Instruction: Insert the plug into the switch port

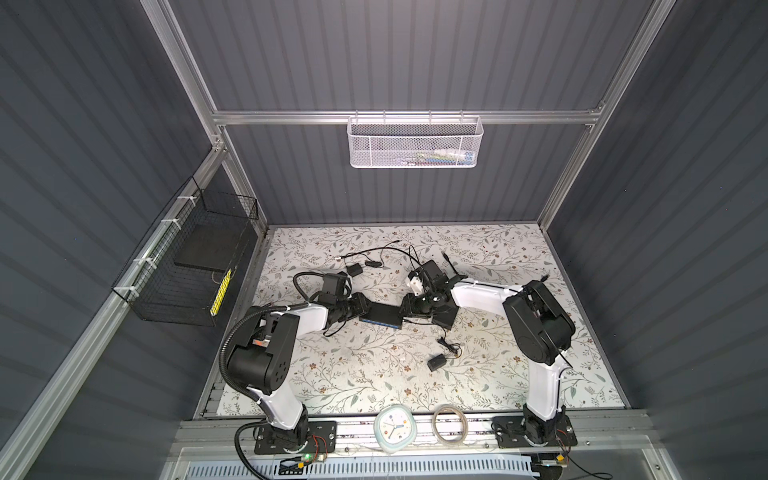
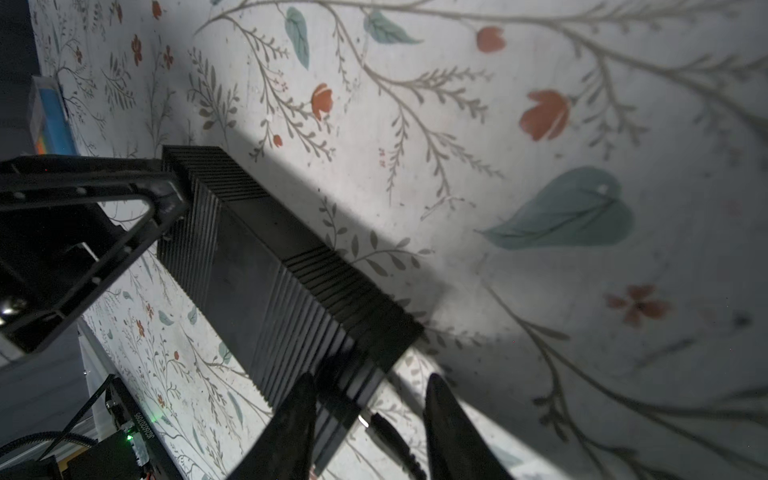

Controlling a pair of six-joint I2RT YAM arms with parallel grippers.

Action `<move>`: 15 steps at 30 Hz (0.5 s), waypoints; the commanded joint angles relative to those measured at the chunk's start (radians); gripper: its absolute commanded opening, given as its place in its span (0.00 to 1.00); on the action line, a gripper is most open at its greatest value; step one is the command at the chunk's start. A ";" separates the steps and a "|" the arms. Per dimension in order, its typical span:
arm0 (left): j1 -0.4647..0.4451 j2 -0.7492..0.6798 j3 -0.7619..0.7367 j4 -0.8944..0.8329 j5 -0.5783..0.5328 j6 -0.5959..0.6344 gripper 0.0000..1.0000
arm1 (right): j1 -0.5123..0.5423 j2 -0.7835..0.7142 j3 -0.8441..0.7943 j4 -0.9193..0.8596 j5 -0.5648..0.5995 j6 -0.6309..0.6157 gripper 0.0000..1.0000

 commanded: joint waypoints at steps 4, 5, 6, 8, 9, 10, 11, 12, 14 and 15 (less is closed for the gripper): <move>0.007 0.046 -0.074 -0.189 -0.015 0.014 0.48 | 0.027 0.033 0.059 -0.015 -0.035 0.039 0.30; 0.007 0.043 -0.078 -0.191 -0.015 0.016 0.48 | 0.033 0.041 0.070 -0.014 -0.040 0.044 0.28; 0.007 0.037 -0.082 -0.191 -0.015 0.015 0.48 | 0.039 0.050 0.080 -0.014 -0.043 0.047 0.27; 0.009 0.026 -0.089 -0.198 -0.025 0.019 0.48 | 0.051 0.067 0.105 -0.017 -0.048 0.054 0.26; 0.009 0.025 -0.093 -0.201 -0.029 0.022 0.48 | 0.056 0.078 0.115 -0.019 -0.056 0.059 0.25; 0.009 0.023 -0.096 -0.203 -0.032 0.024 0.48 | 0.058 0.085 0.124 -0.018 -0.060 0.065 0.25; 0.009 0.020 -0.098 -0.203 -0.034 0.026 0.48 | 0.062 0.092 0.133 -0.018 -0.063 0.071 0.24; 0.009 0.020 -0.101 -0.205 -0.039 0.028 0.48 | 0.065 0.097 0.141 -0.018 -0.067 0.075 0.24; 0.010 0.020 -0.104 -0.208 -0.046 0.033 0.48 | 0.066 0.098 0.147 -0.012 -0.080 0.086 0.25; 0.010 0.023 -0.101 -0.210 -0.048 0.037 0.48 | 0.066 0.094 0.147 -0.011 -0.087 0.087 0.26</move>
